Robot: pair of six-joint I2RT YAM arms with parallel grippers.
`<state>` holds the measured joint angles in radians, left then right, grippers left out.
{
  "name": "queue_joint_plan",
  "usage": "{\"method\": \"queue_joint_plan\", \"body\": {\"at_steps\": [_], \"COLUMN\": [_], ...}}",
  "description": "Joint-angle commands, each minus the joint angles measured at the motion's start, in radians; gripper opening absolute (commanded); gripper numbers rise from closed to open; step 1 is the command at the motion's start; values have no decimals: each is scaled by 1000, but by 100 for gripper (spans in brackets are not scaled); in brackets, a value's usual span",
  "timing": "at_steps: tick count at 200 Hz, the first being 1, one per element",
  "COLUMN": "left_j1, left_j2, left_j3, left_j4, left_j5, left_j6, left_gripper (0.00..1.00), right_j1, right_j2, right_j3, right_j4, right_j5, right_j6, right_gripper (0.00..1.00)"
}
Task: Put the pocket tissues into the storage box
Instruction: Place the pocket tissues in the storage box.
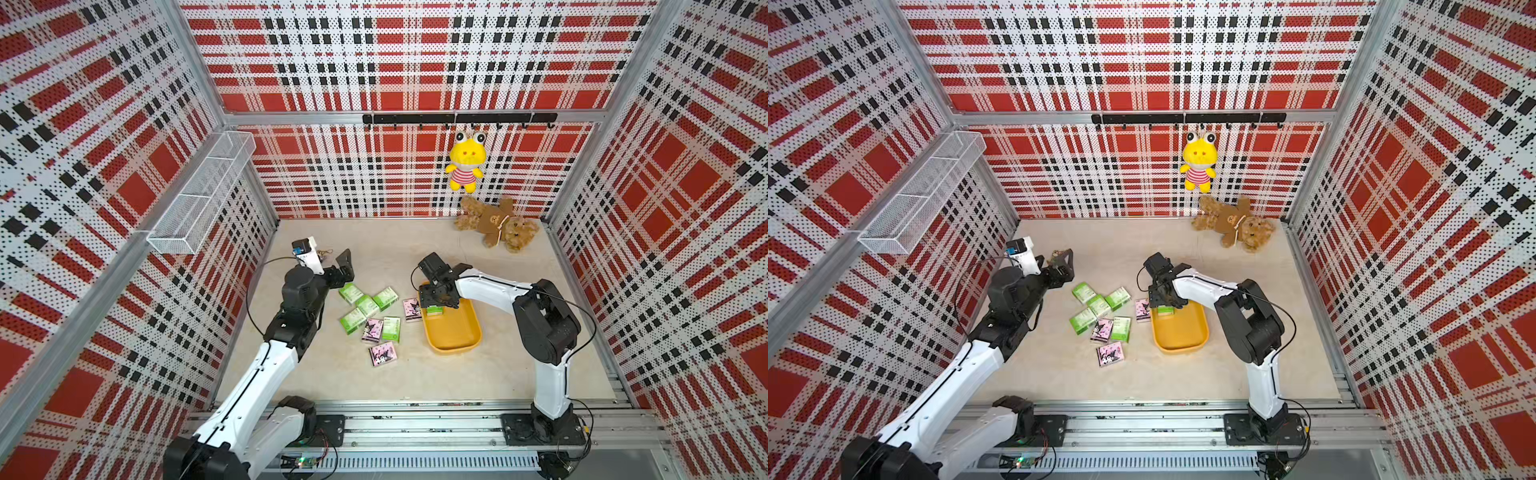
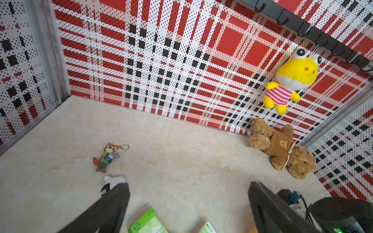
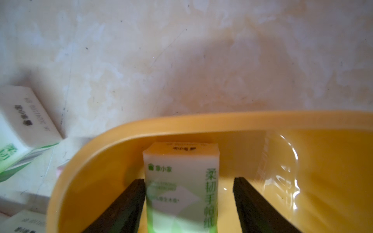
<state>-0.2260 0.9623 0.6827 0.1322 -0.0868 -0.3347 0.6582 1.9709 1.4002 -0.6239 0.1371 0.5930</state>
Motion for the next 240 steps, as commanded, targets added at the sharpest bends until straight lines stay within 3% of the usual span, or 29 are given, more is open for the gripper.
{"method": "queue_joint_plan", "body": {"at_steps": [1,66,101,112,129,137,171,240], "left_j1": [-5,-8,-12,-11,-10,-11,-15,-13], "left_j2": [-4,-6,-15,-21,-26,-27,-17,-23], "left_j3": [12,14,10,6,2,0,2,0], "left_j4": [0,0,-3,-6,-8,-8,-8,-11], "left_j5": [0,3,0,-4,-6,-6,-1,-13], "left_j6": [6,1,2,3,4,4,-2,11], "left_gripper": [99,99,99,99,99,99,99,99], "right_j1": [-4,-43,-107,-122,-133,-139,-146,-152], "right_j2": [-75,-185,-246,-267,-270,-265,-221,-171], "right_j3": [29,-47,-173,-199,-196,-195,-191,-155], "right_j4": [-16,30,182,182,182,198,229,202], "right_j5": [-14,-141,-323,-329,-329,-376,-485,-432], "right_j6": [-17,-12,21,21,21,-6,-16,-12], "right_gripper": [78,82,88,88,88,95,98,98]}}
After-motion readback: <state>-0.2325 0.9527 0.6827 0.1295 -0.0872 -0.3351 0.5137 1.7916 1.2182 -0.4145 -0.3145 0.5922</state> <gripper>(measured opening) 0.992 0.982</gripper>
